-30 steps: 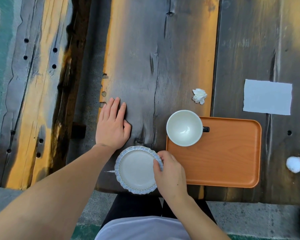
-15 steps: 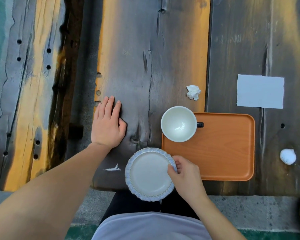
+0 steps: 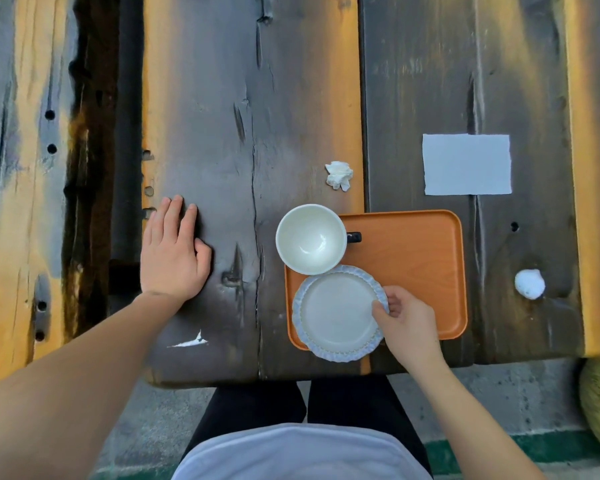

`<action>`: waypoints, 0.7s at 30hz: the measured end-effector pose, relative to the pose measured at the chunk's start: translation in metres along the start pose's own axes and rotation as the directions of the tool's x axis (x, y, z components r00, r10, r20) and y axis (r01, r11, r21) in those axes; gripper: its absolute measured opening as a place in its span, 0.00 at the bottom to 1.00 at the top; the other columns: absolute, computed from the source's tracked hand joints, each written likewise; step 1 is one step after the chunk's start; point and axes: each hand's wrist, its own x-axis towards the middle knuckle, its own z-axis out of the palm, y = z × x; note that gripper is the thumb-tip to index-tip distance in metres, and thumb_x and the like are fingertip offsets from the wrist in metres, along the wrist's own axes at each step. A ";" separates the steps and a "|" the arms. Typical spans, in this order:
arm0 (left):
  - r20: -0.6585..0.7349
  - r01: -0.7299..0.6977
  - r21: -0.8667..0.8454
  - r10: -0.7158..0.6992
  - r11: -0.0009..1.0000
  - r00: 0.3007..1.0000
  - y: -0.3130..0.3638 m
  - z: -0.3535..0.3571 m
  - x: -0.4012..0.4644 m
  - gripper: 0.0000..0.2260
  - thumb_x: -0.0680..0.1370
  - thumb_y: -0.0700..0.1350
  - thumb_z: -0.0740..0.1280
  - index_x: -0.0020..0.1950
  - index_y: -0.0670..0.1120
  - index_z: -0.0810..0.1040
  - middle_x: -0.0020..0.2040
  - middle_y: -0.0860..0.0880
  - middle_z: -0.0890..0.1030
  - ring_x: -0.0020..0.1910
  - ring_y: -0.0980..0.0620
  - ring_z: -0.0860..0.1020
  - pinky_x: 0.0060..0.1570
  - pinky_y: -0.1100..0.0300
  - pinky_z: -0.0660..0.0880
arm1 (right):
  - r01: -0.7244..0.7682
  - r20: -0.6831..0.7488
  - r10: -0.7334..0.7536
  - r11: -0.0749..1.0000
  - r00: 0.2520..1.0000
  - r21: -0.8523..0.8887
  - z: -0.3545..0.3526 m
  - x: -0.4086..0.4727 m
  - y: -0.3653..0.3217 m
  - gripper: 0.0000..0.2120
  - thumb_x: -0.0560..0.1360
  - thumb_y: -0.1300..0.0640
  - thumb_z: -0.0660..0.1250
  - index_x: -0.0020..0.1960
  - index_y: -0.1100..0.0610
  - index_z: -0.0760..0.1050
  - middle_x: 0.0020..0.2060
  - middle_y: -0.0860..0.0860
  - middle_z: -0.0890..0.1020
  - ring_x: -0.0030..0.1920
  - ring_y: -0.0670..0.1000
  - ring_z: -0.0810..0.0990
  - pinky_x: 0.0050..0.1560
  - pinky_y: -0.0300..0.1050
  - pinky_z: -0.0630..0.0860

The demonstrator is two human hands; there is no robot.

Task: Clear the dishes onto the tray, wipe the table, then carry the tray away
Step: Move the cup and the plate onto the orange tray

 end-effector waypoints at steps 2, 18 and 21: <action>-0.007 0.003 -0.007 -0.003 1.000 1.000 0.001 0.000 0.000 0.27 0.78 0.49 0.54 0.75 0.38 0.68 0.77 0.36 0.65 0.78 0.37 0.60 0.79 0.44 0.54 | 0.009 -0.011 -0.009 1.000 1.000 -0.014 -0.001 0.005 0.000 0.08 0.78 0.61 0.68 0.52 0.49 0.78 0.43 0.39 0.82 0.45 0.33 0.79 0.40 0.24 0.74; -0.077 -0.020 -0.027 0.018 0.999 0.997 0.001 0.007 0.001 0.26 0.77 0.46 0.56 0.73 0.36 0.70 0.75 0.35 0.67 0.77 0.35 0.62 0.77 0.41 0.58 | 0.198 -0.071 -0.206 0.975 0.976 -0.100 0.007 0.009 0.018 0.15 0.78 0.60 0.68 0.61 0.47 0.75 0.50 0.42 0.80 0.49 0.41 0.78 0.46 0.35 0.78; -0.068 -0.020 -0.026 0.018 0.999 0.998 -0.001 0.006 0.001 0.27 0.77 0.47 0.56 0.73 0.36 0.70 0.75 0.35 0.67 0.77 0.35 0.62 0.77 0.41 0.58 | 0.190 -0.076 -0.198 0.976 0.977 -0.103 0.009 0.010 0.019 0.14 0.78 0.60 0.67 0.61 0.47 0.75 0.50 0.42 0.80 0.49 0.41 0.78 0.47 0.39 0.79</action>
